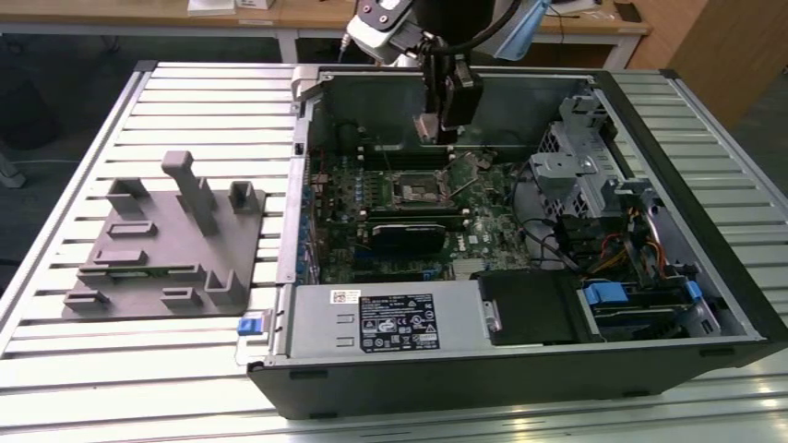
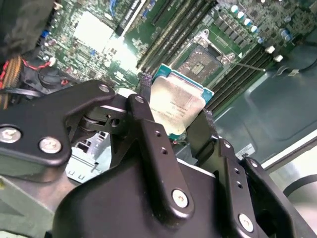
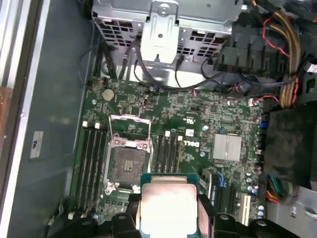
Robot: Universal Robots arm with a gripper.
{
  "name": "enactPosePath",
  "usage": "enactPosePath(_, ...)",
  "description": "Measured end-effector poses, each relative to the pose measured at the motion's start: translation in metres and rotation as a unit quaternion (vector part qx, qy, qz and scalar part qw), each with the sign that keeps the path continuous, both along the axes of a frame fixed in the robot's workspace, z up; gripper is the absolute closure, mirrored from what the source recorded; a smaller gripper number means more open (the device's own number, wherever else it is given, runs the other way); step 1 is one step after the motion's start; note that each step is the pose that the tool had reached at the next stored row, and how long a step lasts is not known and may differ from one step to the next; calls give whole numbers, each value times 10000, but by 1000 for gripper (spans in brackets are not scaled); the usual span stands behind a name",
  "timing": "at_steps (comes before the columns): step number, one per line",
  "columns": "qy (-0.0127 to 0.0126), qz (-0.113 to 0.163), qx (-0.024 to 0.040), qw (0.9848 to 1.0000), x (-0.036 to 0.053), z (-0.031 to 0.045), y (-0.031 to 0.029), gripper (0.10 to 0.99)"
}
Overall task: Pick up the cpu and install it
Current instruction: 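Place the cpu into insertion slot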
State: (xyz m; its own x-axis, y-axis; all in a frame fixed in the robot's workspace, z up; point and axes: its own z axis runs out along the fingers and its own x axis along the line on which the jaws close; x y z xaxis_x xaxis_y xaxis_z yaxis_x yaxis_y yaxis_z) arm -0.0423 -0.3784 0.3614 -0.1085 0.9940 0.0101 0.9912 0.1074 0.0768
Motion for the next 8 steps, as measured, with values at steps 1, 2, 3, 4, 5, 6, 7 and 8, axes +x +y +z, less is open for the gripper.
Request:
enactPosePath(1, 0, -1, 1, 10000, 0, -7, 24, 545)
enactPosePath(2, 0, -5, 1, 10000, 0, -15, 49, 545)
enactPosePath(3, 0, -15, 1, 10000, 0, -26, 71, 545)
enactPosePath(4, 0, -32, 0, 10000, 0, -39, 86, 545)
enactPosePath(5, 0, -55, 0, 10000, 0, -51, 97, 545)
enactPosePath(6, 0, -85, 1, 10000, 0, -65, 107, 545)
enactPosePath(7, 0, -117, 0, 9999, 0, -80, 115, 545)
enactPosePath(8, 0, -144, 1, 9999, 0, -96, 125, 545)
